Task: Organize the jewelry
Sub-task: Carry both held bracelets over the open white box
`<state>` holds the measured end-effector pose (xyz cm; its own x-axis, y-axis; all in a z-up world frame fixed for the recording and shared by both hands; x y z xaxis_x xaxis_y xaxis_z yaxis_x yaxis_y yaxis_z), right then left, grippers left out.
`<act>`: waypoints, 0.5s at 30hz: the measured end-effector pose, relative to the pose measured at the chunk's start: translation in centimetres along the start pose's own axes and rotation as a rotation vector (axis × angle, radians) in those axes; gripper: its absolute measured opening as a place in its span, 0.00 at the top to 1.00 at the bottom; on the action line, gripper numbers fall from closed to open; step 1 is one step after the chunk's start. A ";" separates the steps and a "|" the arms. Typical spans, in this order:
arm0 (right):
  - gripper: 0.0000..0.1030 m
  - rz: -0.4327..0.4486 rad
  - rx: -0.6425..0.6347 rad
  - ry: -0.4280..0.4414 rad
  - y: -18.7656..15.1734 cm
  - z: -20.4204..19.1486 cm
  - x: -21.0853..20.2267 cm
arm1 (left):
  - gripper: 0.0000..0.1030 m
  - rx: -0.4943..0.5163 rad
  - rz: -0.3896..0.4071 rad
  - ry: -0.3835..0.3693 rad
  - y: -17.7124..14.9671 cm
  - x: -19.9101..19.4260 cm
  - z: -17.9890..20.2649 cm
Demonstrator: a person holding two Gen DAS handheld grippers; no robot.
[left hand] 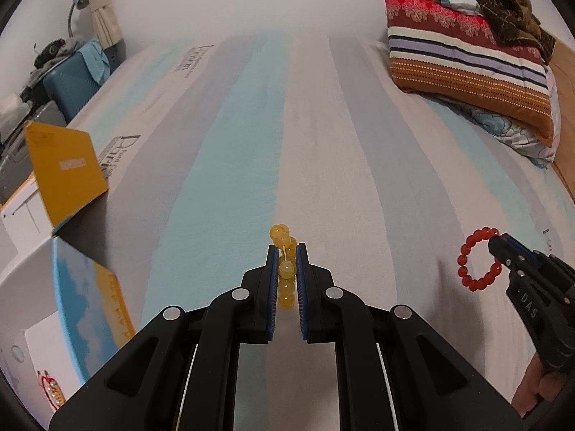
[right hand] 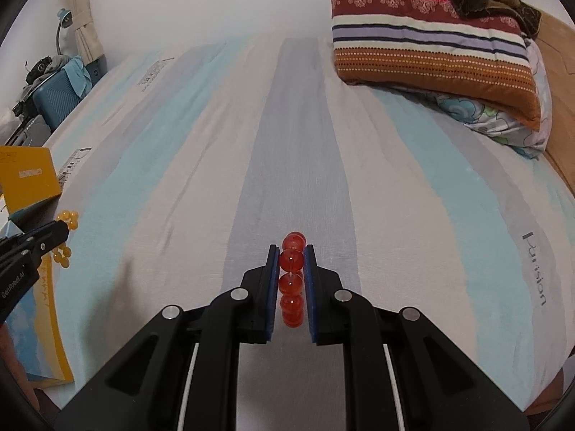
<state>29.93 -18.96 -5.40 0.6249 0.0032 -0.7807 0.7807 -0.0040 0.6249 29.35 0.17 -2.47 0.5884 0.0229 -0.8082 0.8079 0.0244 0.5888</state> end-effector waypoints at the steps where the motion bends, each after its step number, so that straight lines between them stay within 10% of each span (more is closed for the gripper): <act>1: 0.88 0.004 0.001 0.002 0.1 -0.2 -0.5 | 0.91 -0.001 0.001 0.000 -0.1 -0.3 -0.3; 15: 0.88 0.051 -0.036 0.036 0.7 -4.7 -6.6 | 0.91 -0.036 0.028 0.033 -1.7 -6.0 -5.8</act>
<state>26.34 -14.33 0.25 0.6632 0.0396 -0.7474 0.7468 0.0309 0.6643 24.29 5.77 1.43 0.6091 0.0569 -0.7910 0.7889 0.0587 0.6117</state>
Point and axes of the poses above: each gripper's, at about its wrist camera, not at the fingertips, and x roughly the way its jaws point, z to its right, y to its top, the point moved 10 cm from there along x, roughly the way its jaws point
